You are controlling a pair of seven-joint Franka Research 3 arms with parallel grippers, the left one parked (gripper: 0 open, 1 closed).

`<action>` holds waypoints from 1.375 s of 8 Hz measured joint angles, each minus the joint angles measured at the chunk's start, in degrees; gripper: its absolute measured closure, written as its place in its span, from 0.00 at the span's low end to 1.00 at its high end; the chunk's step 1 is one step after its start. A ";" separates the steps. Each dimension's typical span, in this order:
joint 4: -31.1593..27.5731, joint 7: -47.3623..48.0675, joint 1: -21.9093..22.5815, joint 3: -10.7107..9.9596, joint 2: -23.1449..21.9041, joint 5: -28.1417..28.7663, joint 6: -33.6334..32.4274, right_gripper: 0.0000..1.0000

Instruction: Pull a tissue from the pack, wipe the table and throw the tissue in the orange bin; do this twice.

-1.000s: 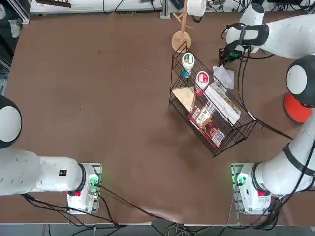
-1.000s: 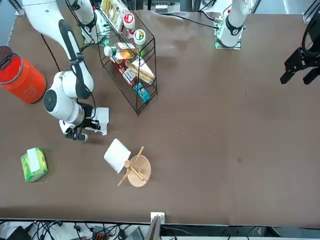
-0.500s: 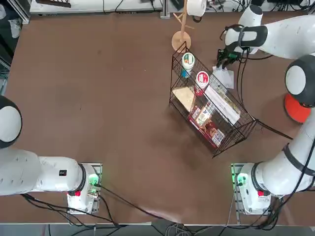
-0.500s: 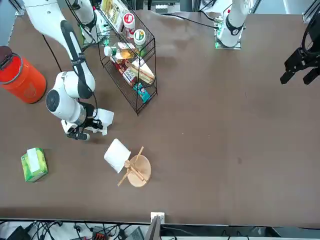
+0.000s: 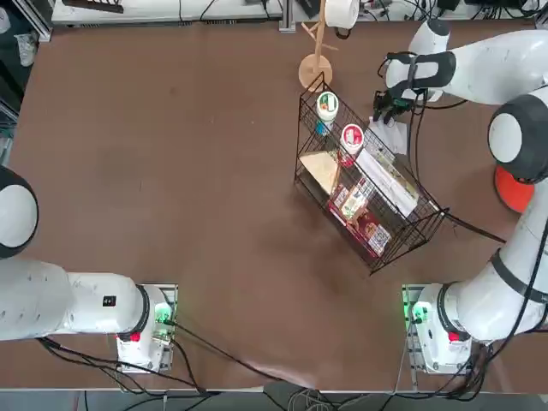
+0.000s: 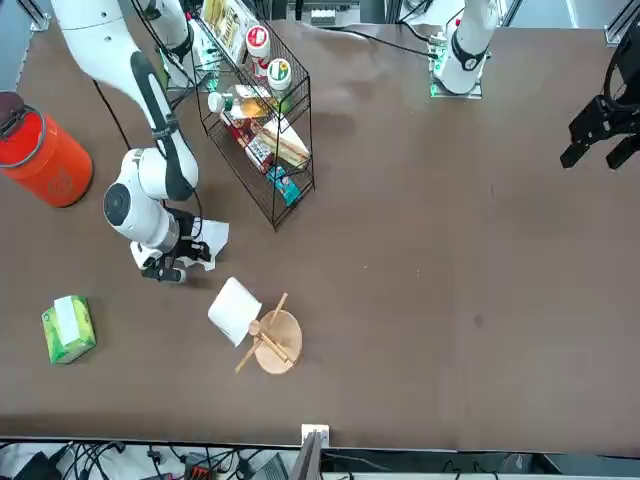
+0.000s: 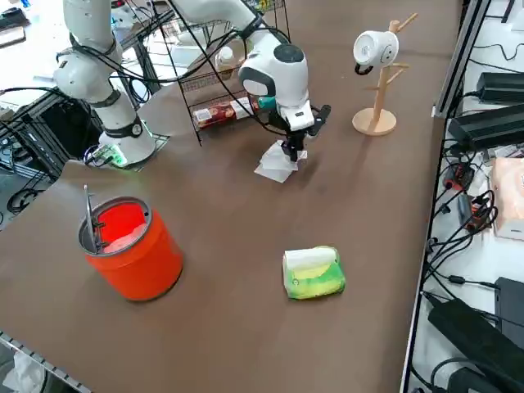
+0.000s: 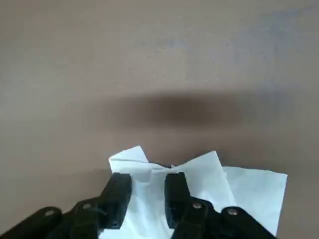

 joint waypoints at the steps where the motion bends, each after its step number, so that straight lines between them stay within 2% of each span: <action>1: 0.01 0.00 0.16 0.00 0.00 0.00 0.27 0.43; 2: 0.01 0.00 0.50 0.01 0.08 0.00 0.76 0.38; 3: 0.00 0.00 0.84 0.01 0.25 0.00 1.13 0.20; 5: 0.00 0.00 1.23 0.01 0.56 0.00 1.48 0.11; 8: 0.00 -0.04 1.30 -0.02 0.94 -1.03 1.52 0.04; 11: -0.01 -0.03 1.81 -0.15 1.50 -3.51 1.51 0.08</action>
